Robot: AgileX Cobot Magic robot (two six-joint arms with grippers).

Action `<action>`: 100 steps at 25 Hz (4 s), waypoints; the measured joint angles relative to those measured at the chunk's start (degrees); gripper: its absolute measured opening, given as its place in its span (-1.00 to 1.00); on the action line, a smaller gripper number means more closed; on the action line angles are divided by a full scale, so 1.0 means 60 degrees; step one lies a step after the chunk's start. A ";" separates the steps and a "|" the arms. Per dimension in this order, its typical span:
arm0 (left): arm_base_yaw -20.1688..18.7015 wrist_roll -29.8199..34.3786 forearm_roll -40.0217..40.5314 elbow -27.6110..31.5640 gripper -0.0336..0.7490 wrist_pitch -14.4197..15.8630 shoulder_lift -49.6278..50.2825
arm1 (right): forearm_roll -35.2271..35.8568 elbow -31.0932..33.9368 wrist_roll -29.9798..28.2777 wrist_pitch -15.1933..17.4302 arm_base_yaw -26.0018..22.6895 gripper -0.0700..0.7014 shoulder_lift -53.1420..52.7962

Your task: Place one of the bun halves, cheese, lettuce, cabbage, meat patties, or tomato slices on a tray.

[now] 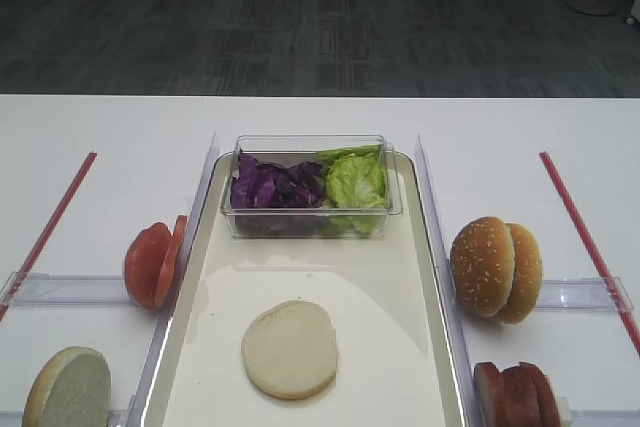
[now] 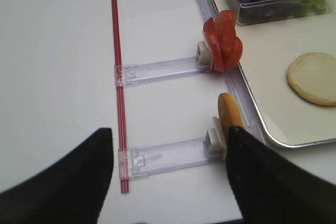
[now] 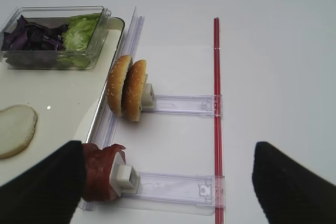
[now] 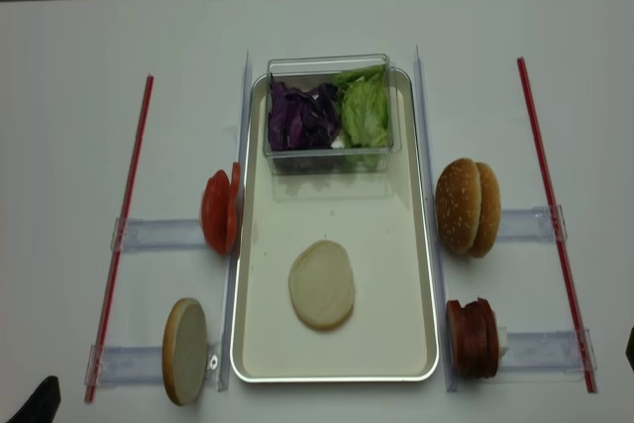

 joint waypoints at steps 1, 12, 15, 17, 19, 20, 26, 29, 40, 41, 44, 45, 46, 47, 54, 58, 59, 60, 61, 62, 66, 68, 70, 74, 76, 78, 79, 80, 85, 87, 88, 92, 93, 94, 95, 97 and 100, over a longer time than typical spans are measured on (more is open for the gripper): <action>0.0000 -0.0025 0.0000 0.0000 0.21 0.0000 0.0000 | 0.0000 0.0000 0.0000 0.0000 0.0000 0.88 0.0000; 0.0000 -0.0583 0.0250 0.0015 0.21 0.0000 0.0000 | 0.0000 0.0000 0.0000 0.0000 0.0000 0.88 0.0000; 0.0000 -0.0596 0.0250 0.0015 0.21 0.0000 0.0000 | 0.0000 0.0000 0.0000 0.0000 0.0000 0.88 0.0000; 0.0000 -0.0596 0.0250 0.0015 0.21 0.0000 0.0000 | 0.0000 0.0000 -0.0018 0.0000 0.0000 0.88 0.0000; 0.0000 -0.0604 0.0250 0.0015 0.21 0.0000 0.0000 | 0.0000 0.0000 -0.0018 0.0000 0.0000 0.88 0.0000; 0.0000 -0.0604 0.0250 0.0015 0.21 0.0000 0.0000 | 0.0000 0.0000 -0.0018 0.0000 0.0000 0.88 0.0000; 0.0000 -0.0604 0.0250 0.0015 0.21 0.0000 0.0000 | 0.0000 0.0000 -0.0002 -0.0020 0.0000 0.88 0.0000; 0.0000 -0.0604 0.0250 0.0015 0.21 0.0000 0.0000 | 0.0000 0.0000 -0.0002 -0.0020 0.0000 0.88 0.0000; 0.0000 -0.1003 0.0429 0.0015 0.21 0.0000 0.0000 | 0.0000 0.0000 -0.0002 -0.0020 0.0000 0.88 0.0000; 0.0000 -0.1003 0.0429 0.0015 0.21 0.0000 0.0000 | 0.0000 0.0000 -0.0002 -0.0020 0.0000 0.88 0.0000; 0.0000 -0.1003 0.0443 0.0015 0.21 0.0000 0.0000 | 0.0000 0.0000 -0.0002 -0.0020 0.0000 0.88 0.0000; 0.0000 -0.1003 0.0443 0.0015 0.21 0.0000 0.0000 | 0.0000 0.0000 -0.0002 -0.0020 0.0000 0.88 0.0000; 0.0000 -0.1003 0.0443 0.0015 0.21 0.0000 0.0000 | 0.0000 0.0000 -0.0002 -0.0020 0.0000 0.88 0.0000; 0.0000 -0.1003 0.0443 0.0015 0.21 0.0000 0.0000 | 0.0000 0.0000 -0.0002 -0.0020 0.0000 0.88 0.0000; 0.0000 -0.1010 0.0443 0.0015 0.21 0.0000 0.0000 | 0.0000 0.0000 -0.0002 -0.0020 0.0000 0.88 0.0000; 0.0000 -0.1010 0.0443 0.0015 0.21 0.0000 0.0000 | 0.0000 0.0000 -0.0002 -0.0020 0.0000 0.88 0.0000; 0.0000 -0.1010 0.0443 0.0015 0.21 0.0000 0.0000 | 0.0000 0.0000 -0.0002 -0.0020 0.0000 0.88 0.0000; 0.0000 -0.1010 0.0443 0.0015 0.21 0.0000 0.0000 | 0.0000 0.0000 -0.0002 -0.0020 0.0000 0.88 0.0000; 0.0000 -0.1010 0.0443 0.0015 0.21 0.0000 0.0000 | 0.0000 0.0000 -0.0002 -0.0020 0.0000 0.88 0.0000; 0.0000 -0.1010 0.0443 0.0015 0.21 0.0000 0.0000 | 0.0000 0.0000 -0.0002 -0.0020 0.0000 0.88 0.0000; 0.0000 -0.1010 0.0443 0.0015 0.20 0.0000 0.0000 | 0.0000 0.0000 -0.0002 -0.0020 0.0000 0.88 0.0000; 0.0000 -0.1010 0.0443 0.0015 0.20 0.0000 0.0000 | 0.0000 0.0000 -0.0002 -0.0020 0.0000 0.88 0.0000; 0.0000 -0.1010 0.0443 0.0015 0.20 0.0000 0.0000 | 0.0000 0.0000 -0.0002 -0.0020 0.0000 0.88 0.0000; 0.0000 -0.1010 0.0443 0.0015 0.20 0.0000 0.0000 | 0.0000 0.0000 -0.0002 -0.0020 0.0000 0.88 0.0000; 0.0000 -0.1025 0.0443 0.0015 0.20 0.0000 0.0000 | 0.0000 0.0000 -0.0002 -0.0020 0.0000 0.88 0.0000; 0.0000 -0.1025 0.0443 0.0015 0.20 0.0000 0.0000 | 0.0000 0.0000 -0.0002 -0.0020 0.0000 0.88 0.0000; 0.0000 -0.1025 0.0443 0.0015 0.20 0.0000 0.0000 | 0.0000 0.0000 -0.0002 -0.0020 0.0000 0.88 0.0000; 0.0000 -0.1025 0.0443 0.0015 0.20 0.0000 0.0000 | 0.0000 0.0000 -0.0002 -0.0020 0.0000 0.88 0.0000; 0.0000 -0.1025 0.0443 0.0015 0.20 0.0000 0.0000 | 0.0000 0.0000 -0.0002 -0.0020 0.0000 0.88 0.0000; 0.0000 -0.1032 0.0443 0.0015 0.20 0.0000 0.0000 | 0.0000 0.0000 -0.0002 -0.0020 0.0000 0.88 0.0000; 0.0000 -0.1032 0.0443 0.0015 0.20 0.0000 0.0000 | 0.0000 0.0000 -0.0002 -0.0020 0.0000 0.88 0.0000; 0.0000 -0.1047 0.0443 0.0015 0.20 0.0000 0.0000 | 0.0000 0.0000 -0.0002 -0.0020 0.0000 0.88 0.0000; 0.0000 -0.1047 0.0443 0.0015 0.20 0.0000 0.0000 | 0.0000 0.0000 -0.0002 -0.0020 0.0000 0.88 0.0000; 0.0000 -0.1047 0.0443 0.0015 0.20 0.0000 0.0000 | 0.0000 0.0000 -0.0002 -0.0020 0.0000 0.88 0.0000; 0.0000 -0.1047 0.0443 0.0015 0.20 0.0000 0.0000 | 0.0000 0.0000 -0.0002 -0.0020 0.0000 0.88 0.0000; 0.0000 -0.1047 0.0443 0.0015 0.20 0.0000 0.0000 | 0.0000 0.0000 -0.0002 -0.0020 0.0000 0.88 0.0000; 0.0000 -0.1047 0.0443 0.0015 0.20 0.0000 0.0000 | 0.0000 0.0000 -0.0002 -0.0020 0.0000 0.88 0.0000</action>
